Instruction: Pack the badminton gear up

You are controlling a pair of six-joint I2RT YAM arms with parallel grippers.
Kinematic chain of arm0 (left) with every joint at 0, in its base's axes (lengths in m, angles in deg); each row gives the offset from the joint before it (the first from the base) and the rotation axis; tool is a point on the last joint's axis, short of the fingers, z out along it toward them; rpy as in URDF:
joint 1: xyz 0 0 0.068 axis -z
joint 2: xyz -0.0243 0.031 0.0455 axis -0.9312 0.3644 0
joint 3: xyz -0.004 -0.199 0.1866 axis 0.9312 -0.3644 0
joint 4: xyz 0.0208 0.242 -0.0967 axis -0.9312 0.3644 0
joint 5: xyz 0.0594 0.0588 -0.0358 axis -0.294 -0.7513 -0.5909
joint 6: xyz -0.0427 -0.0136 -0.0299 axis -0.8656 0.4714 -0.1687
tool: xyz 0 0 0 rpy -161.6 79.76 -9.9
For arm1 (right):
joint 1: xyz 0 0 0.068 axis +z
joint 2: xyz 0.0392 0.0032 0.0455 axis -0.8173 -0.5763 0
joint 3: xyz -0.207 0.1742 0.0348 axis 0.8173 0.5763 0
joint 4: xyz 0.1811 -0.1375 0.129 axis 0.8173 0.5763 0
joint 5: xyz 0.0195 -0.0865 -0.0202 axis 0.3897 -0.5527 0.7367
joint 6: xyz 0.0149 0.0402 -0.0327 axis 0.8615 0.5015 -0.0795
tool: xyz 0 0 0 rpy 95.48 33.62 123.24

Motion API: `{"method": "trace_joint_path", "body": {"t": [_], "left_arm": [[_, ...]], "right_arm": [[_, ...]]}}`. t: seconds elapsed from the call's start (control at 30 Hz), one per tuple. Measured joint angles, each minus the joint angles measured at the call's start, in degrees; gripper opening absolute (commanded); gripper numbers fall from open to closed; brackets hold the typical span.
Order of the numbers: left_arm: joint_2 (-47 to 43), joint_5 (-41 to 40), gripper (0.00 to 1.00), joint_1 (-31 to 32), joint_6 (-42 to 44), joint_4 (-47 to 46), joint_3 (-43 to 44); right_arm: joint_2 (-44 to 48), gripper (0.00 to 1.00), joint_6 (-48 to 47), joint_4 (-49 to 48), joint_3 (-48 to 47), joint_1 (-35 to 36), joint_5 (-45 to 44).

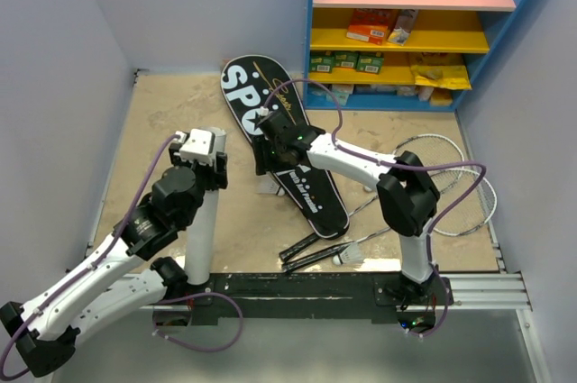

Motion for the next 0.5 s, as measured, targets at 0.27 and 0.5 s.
{"method": "trace_joint_path", "body": {"t": [0.27, 0.5], "left_arm": [[-1.5, -1.7, 0.04, 0.0, -1.0, 1.0, 0.0], [-1.9, -1.8, 0.04, 0.0, -1.0, 1.2, 0.0]], "right_arm": [[-3.4, 0.62, 1.0, 1.7, -3.2, 1.5, -3.6], [-5.9, 0.61, 1.7, 3.8, -4.9, 2.7, -6.1]]}}
